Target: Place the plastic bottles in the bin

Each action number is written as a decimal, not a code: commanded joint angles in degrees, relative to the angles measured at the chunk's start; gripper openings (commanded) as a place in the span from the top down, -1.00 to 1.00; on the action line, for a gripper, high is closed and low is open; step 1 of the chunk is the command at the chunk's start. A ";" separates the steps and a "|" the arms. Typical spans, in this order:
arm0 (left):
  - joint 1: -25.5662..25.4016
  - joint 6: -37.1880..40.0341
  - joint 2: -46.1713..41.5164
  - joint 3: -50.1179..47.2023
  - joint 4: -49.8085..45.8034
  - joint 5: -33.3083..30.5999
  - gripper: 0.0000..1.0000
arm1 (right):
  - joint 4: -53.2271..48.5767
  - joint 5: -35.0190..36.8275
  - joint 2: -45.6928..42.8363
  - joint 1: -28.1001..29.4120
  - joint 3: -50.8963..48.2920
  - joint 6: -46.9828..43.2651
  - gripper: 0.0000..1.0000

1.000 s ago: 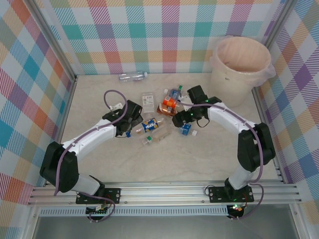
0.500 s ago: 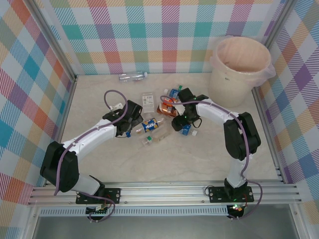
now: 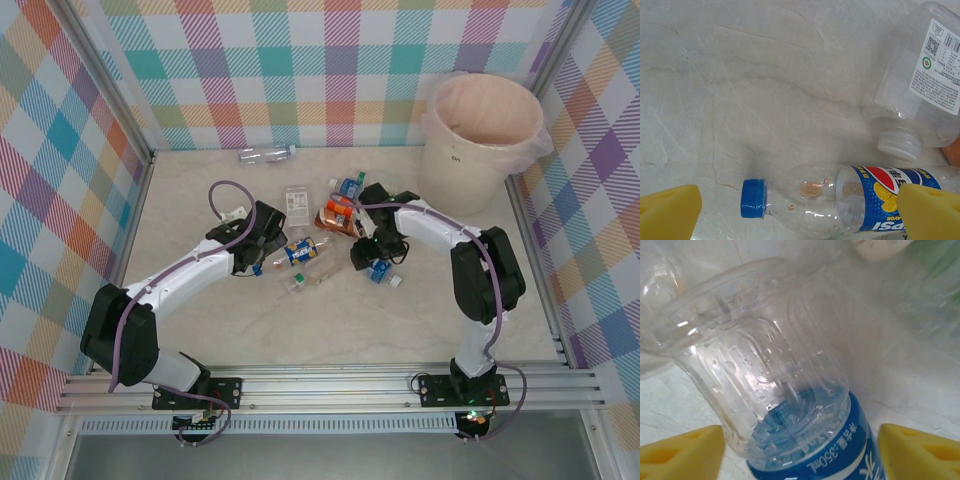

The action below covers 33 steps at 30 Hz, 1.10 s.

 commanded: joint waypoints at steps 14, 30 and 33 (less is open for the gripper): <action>0.64 -0.02 0.02 -0.03 0.58 0.93 -1.00 | 7.49 3.53 1.00 2.74 -3.06 0.51 -0.31; 0.88 0.94 -3.77 -0.50 2.51 1.58 -1.00 | 12.96 6.85 -14.21 1.29 -6.32 -0.88 0.00; 0.97 1.12 -4.37 -0.85 3.34 1.99 -1.00 | 16.16 5.78 -16.08 -0.46 -6.50 0.54 0.00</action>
